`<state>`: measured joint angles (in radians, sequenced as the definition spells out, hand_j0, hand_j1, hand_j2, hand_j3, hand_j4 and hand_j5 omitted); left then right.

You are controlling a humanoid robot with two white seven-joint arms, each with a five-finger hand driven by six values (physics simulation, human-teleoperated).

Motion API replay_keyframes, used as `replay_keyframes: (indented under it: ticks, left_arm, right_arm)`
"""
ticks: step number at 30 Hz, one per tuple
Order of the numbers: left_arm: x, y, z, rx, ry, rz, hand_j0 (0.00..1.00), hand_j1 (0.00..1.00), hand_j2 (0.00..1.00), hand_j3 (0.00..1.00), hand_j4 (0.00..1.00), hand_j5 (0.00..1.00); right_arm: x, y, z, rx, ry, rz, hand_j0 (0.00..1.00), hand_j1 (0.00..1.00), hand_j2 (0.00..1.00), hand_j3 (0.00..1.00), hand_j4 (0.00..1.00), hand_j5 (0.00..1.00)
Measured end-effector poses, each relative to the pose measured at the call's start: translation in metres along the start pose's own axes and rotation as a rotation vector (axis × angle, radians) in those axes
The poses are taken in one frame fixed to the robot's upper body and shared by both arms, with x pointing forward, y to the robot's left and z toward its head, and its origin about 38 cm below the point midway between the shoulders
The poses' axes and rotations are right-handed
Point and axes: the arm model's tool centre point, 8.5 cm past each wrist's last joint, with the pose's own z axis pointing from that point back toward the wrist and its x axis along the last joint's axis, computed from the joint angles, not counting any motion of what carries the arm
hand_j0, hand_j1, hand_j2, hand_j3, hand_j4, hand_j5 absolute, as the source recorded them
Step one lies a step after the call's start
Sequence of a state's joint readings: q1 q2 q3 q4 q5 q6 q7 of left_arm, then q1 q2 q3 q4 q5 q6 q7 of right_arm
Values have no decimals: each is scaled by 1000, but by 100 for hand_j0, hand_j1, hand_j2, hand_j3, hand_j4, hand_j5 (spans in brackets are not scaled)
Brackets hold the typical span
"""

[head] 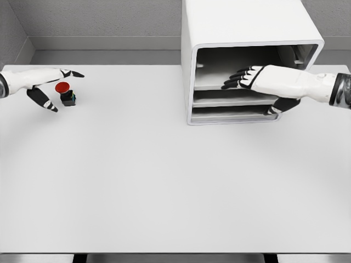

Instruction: Slide open multi-storey tabletop storage cabinets and put open load switch and slide close multi-storey tabletop storage cabinets

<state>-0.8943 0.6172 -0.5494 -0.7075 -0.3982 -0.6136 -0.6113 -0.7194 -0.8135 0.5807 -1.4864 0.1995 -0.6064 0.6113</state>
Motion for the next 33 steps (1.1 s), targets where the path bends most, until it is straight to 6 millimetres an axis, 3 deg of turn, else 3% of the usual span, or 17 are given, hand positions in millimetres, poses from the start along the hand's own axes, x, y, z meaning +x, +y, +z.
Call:
replay_keyframes:
  ticks: [5, 9, 14, 16, 17, 21, 22, 29, 33]
  left_arm:
    - [3, 2, -6, -28, 19, -50, 97, 97, 97, 97, 97, 97]
    - [6, 2, -10, -55, 35, -91, 96, 96, 96, 96, 96, 96]
    - [11, 3, -16, -75, 41, -129, 85, 85, 85, 85, 85, 85]
    - [11, 3, -17, -78, 42, -133, 82, 82, 82, 82, 82, 82]
    - [11, 3, -17, -79, 43, -135, 75, 75, 75, 75, 75, 75]
    - [11, 3, -17, -80, 44, -137, 73, 73, 73, 73, 73, 73]
    - [11, 3, -17, -81, 44, -137, 68, 68, 68, 68, 68, 68]
    - [9, 4, -15, -79, 50, -139, 66, 66, 66, 66, 66, 66]
    - [8, 4, -13, -79, 54, -140, 60, 60, 60, 60, 60, 60]
  right_arm:
    - [-19, -11, -9, -17, 31, -25, 100, 100, 100, 100, 100, 100]
    - [-34, -4, -16, 1, 64, -59, 100, 100, 100, 100, 100, 100]
    - [-42, 10, -23, 42, 80, -83, 100, 100, 100, 100, 100, 100]
    - [-42, 14, -24, 52, 83, -86, 100, 100, 100, 100, 100, 100]
    - [-42, 15, -24, 52, 83, -89, 100, 100, 100, 100, 100, 100]
    - [-40, 18, -20, 71, 82, -76, 100, 100, 100, 100, 100, 100]
    - [-38, 18, -18, 76, 81, -64, 100, 100, 100, 100, 100, 100]
    - [-30, 18, -14, 94, 77, -27, 100, 100, 100, 100, 100, 100]
    - [-21, 20, -6, 102, 65, -11, 100, 100, 100, 100, 100, 100]
